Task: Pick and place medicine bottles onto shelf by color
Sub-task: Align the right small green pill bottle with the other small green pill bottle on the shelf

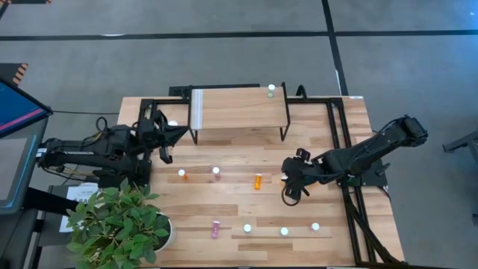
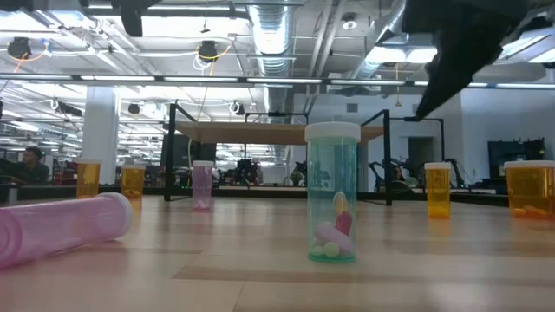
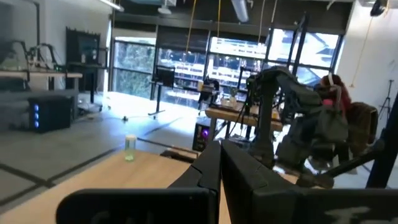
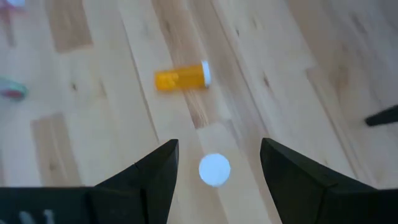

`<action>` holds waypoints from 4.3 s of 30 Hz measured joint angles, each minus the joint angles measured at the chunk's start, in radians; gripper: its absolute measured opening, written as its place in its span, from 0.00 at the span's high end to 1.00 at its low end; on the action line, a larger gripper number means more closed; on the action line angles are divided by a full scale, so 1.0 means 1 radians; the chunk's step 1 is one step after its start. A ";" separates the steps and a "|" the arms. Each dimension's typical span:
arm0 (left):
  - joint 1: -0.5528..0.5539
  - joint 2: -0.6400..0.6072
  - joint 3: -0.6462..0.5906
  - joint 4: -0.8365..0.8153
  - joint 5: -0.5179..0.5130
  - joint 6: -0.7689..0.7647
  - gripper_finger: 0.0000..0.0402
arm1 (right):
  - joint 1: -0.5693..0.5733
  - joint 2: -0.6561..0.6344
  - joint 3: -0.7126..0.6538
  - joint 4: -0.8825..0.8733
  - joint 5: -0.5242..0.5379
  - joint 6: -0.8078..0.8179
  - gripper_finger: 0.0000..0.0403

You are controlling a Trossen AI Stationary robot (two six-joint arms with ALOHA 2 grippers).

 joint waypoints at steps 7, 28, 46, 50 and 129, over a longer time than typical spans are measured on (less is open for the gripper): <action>0.000 0.079 0.001 -0.018 0.015 -0.023 1.00 | 0.077 -0.063 0.000 0.095 0.072 -0.023 0.38; -0.032 0.309 0.059 0.026 0.149 -0.076 0.90 | 0.298 0.029 0.001 0.194 0.102 0.249 0.38; -0.163 0.281 0.060 0.096 0.147 -0.067 0.89 | 0.420 0.407 0.471 -0.101 -0.045 0.428 0.38; -0.199 0.281 0.060 0.089 0.147 -0.062 0.89 | 0.445 0.469 0.536 -0.191 -0.066 0.504 0.38; -0.218 0.283 0.058 0.093 0.113 0.043 0.89 | 0.238 0.210 0.129 0.012 -0.217 0.560 0.52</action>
